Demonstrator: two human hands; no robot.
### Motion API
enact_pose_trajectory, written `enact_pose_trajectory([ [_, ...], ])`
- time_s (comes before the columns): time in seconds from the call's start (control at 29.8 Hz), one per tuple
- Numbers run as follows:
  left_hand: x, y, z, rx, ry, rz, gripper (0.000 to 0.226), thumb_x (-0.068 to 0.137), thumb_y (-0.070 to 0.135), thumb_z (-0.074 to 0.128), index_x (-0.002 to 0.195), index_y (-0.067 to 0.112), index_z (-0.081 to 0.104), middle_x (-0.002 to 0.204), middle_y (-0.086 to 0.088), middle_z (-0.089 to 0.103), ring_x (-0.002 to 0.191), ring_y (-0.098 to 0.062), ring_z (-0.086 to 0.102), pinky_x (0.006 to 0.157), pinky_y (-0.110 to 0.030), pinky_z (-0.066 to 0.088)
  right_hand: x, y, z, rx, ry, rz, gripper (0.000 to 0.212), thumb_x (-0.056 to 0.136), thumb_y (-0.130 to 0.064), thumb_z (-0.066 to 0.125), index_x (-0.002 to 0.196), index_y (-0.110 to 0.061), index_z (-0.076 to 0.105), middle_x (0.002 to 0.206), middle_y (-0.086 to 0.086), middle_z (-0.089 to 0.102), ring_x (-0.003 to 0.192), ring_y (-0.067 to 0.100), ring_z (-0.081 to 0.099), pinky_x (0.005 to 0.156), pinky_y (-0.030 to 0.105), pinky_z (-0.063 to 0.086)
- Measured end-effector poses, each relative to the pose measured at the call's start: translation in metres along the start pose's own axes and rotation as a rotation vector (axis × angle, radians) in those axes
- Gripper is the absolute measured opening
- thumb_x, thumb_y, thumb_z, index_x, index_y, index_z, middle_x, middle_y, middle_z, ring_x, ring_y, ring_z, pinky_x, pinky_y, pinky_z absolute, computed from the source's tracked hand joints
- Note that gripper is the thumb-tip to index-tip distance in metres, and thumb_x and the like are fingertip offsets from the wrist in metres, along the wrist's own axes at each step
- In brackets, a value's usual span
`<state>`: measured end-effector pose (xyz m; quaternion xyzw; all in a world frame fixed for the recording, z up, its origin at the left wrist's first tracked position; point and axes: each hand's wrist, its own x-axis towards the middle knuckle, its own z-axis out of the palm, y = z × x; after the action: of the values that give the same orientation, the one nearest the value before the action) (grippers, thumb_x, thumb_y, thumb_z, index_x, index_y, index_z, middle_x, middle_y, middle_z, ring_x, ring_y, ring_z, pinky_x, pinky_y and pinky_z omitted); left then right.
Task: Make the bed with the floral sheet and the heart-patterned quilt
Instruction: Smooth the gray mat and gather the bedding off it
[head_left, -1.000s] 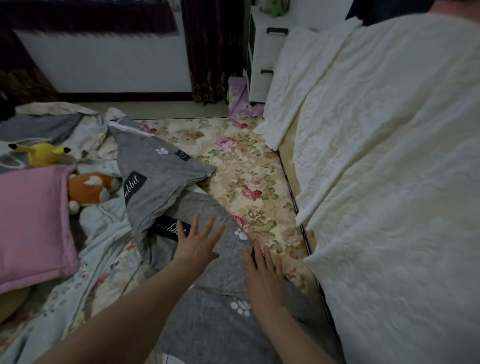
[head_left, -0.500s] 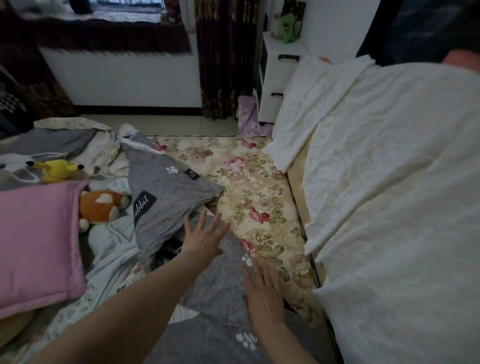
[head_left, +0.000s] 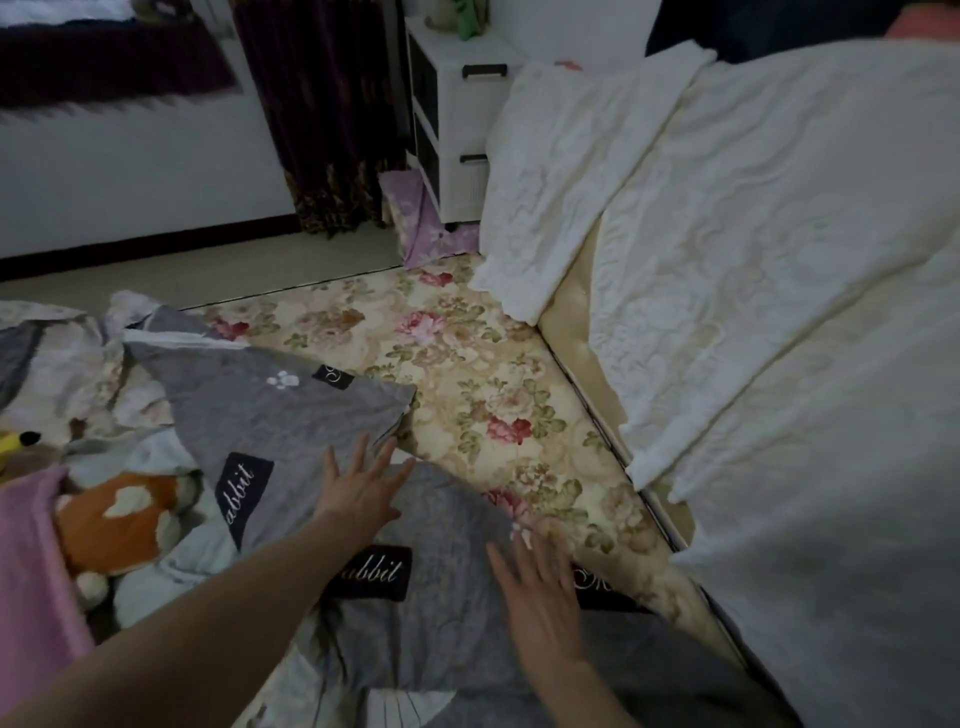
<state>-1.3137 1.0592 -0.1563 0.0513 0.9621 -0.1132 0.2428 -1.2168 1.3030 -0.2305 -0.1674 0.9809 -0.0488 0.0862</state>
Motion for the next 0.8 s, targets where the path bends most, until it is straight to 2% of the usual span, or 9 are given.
enact_pose_trajectory([
  [0.1, 0.028, 0.002, 0.013, 0.002, -0.032, 0.013, 0.074, 0.1, 0.051, 0.041, 0.154, 0.04, -0.008, 0.163, 0.002, -0.021, 0.147, -0.034, -0.022, 0.114, -0.069, -0.003, 0.013, 0.005, 0.028, -0.025, 0.018, 0.011, 0.076, 0.054, -0.019, 0.083, 0.128, -0.022, 0.063, 0.125, 0.016, 0.066, 0.116, 0.036, 0.063, 0.11, 0.05, 0.009],
  [0.17, 0.045, 0.007, 0.025, 0.013, -0.036, 0.022, 0.072, 0.101, 0.051, 0.04, 0.154, 0.041, -0.008, 0.162, 0.002, -0.023, 0.147, -0.033, -0.024, 0.114, -0.069, -0.003, 0.02, 0.008, 0.05, 0.019, -0.046, 0.009, 0.097, 0.031, -0.03, 0.095, 0.124, -0.023, 0.068, 0.124, 0.015, 0.066, 0.116, 0.035, 0.063, 0.108, 0.052, 0.017],
  [0.34, 0.09, 0.021, 0.077, 0.055, 0.006, 0.014, 0.07, 0.101, 0.05, 0.039, 0.154, 0.042, -0.006, 0.162, 0.0, -0.022, 0.146, -0.036, -0.026, 0.113, -0.07, 0.0, 0.036, 0.015, 0.113, 0.114, -0.186, -0.031, 0.118, 0.011, -0.047, 0.092, 0.124, -0.026, 0.068, 0.123, 0.007, 0.067, 0.115, 0.029, 0.064, 0.099, 0.051, 0.047],
  [0.4, 0.111, 0.024, 0.096, 0.062, 0.019, 0.011, 0.068, 0.102, 0.051, 0.038, 0.154, 0.043, -0.005, 0.162, 0.0, -0.023, 0.145, -0.038, -0.026, 0.112, -0.072, 0.0, 0.043, 0.015, 0.141, 0.132, -0.239, -0.055, 0.124, 0.007, -0.05, 0.089, 0.126, -0.029, 0.063, 0.127, 0.005, 0.065, 0.119, 0.028, 0.061, 0.095, 0.051, 0.05],
  [0.47, 0.132, 0.026, 0.115, 0.091, 0.046, -0.005, 0.068, 0.102, 0.052, 0.035, 0.153, 0.043, -0.009, 0.162, -0.001, -0.024, 0.144, -0.039, -0.028, 0.111, -0.072, -0.002, 0.049, 0.017, 0.174, 0.119, -0.318, -0.097, 0.128, 0.007, -0.053, 0.084, 0.129, -0.033, 0.052, 0.134, 0.002, 0.061, 0.125, 0.027, 0.054, 0.1, 0.054, 0.045],
  [0.57, 0.164, 0.015, 0.145, 0.146, 0.091, -0.046, 0.072, 0.103, 0.051, 0.032, 0.15, 0.043, -0.021, 0.16, -0.005, -0.029, 0.141, -0.042, -0.032, 0.108, -0.075, -0.005, 0.059, 0.013, 0.229, 0.059, -0.453, -0.172, 0.12, 0.02, -0.065, 0.076, 0.132, -0.035, 0.045, 0.139, 0.001, 0.054, 0.133, 0.033, 0.044, 0.097, 0.069, 0.031],
  [0.67, 0.188, -0.005, 0.163, 0.158, 0.062, -0.13, 0.071, 0.105, 0.038, 0.034, 0.149, 0.044, -0.021, 0.157, -0.008, -0.034, 0.136, -0.05, -0.036, 0.102, -0.081, -0.005, 0.065, 0.0, 0.26, 0.015, -0.501, -0.226, 0.076, 0.056, -0.05, 0.058, 0.13, -0.037, 0.046, 0.144, 0.004, 0.042, 0.142, 0.039, 0.015, 0.097, 0.064, 0.022],
  [0.74, 0.196, -0.016, 0.178, 0.113, -0.01, -0.214, 0.069, 0.104, 0.035, 0.035, 0.149, 0.048, -0.016, 0.156, -0.008, -0.036, 0.136, -0.054, -0.032, 0.102, -0.082, 0.001, 0.065, -0.009, 0.279, -0.02, -0.454, -0.216, 0.06, 0.068, -0.038, 0.041, 0.128, -0.037, 0.048, 0.151, 0.01, 0.029, 0.139, 0.038, 0.014, 0.096, 0.066, 0.02],
  [0.8, 0.201, -0.023, 0.195, 0.059, -0.057, -0.244, 0.068, 0.104, 0.031, 0.037, 0.15, 0.052, -0.009, 0.153, -0.004, -0.041, 0.138, -0.056, -0.026, 0.104, -0.08, 0.012, 0.063, -0.014, 0.293, -0.082, -0.337, -0.185, 0.058, 0.071, -0.034, 0.037, 0.128, -0.037, 0.048, 0.157, 0.015, 0.013, 0.14, 0.044, 0.013, 0.096, 0.067, 0.019],
])
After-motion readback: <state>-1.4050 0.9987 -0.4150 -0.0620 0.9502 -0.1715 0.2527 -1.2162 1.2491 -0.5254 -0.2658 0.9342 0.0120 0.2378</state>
